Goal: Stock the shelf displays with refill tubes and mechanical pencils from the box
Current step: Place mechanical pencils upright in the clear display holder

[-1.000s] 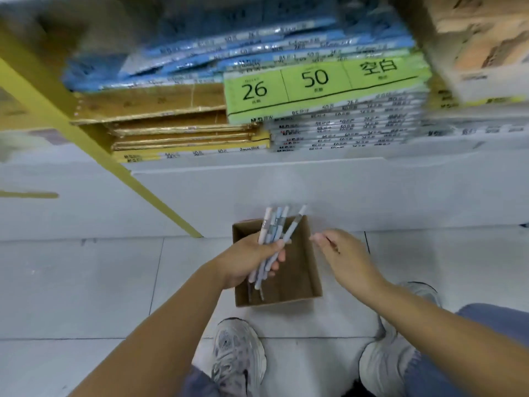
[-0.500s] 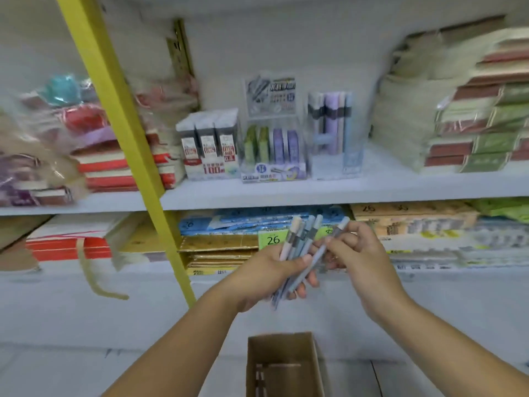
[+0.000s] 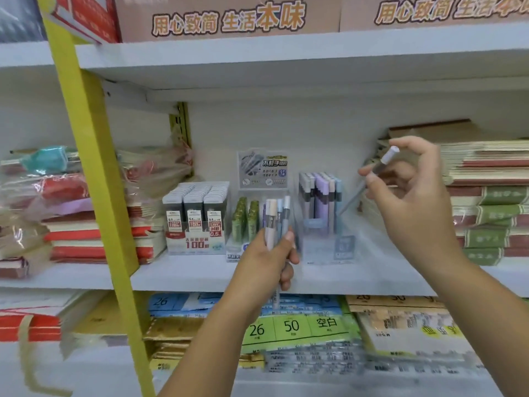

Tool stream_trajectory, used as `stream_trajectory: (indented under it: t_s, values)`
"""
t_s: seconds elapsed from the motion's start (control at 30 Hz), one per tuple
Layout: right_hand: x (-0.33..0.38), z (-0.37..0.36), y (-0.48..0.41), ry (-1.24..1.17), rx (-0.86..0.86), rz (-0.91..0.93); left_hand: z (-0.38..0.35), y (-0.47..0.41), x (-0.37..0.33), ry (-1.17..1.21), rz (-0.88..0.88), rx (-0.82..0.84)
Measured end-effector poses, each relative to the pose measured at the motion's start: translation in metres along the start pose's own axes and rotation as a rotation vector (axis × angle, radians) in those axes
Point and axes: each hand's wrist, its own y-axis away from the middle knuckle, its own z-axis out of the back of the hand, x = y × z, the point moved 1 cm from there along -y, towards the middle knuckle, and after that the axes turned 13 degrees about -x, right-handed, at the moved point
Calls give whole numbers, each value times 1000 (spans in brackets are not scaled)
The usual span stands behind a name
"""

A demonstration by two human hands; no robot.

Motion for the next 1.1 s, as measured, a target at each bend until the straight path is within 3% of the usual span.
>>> stream_trajectory:
  t_s: [0.3,0.53,0.73,0.97,1.1]
  values:
    - [-15,-29,-7,-51,46,59,-4,-20,13,102,-20,-45]
    - [-38,-49,-6,337,88,174,6,-27,15,153,-25,-35]
    - [-50,-56,-8,395,137,178,6,-28,16,171,-31,17]
    - [-42,-64,-21,499,96,373,6,-29,15,180,-22,27]
    - [-42,-70,-33,544,155,276,6,-29,15,184,-29,31]
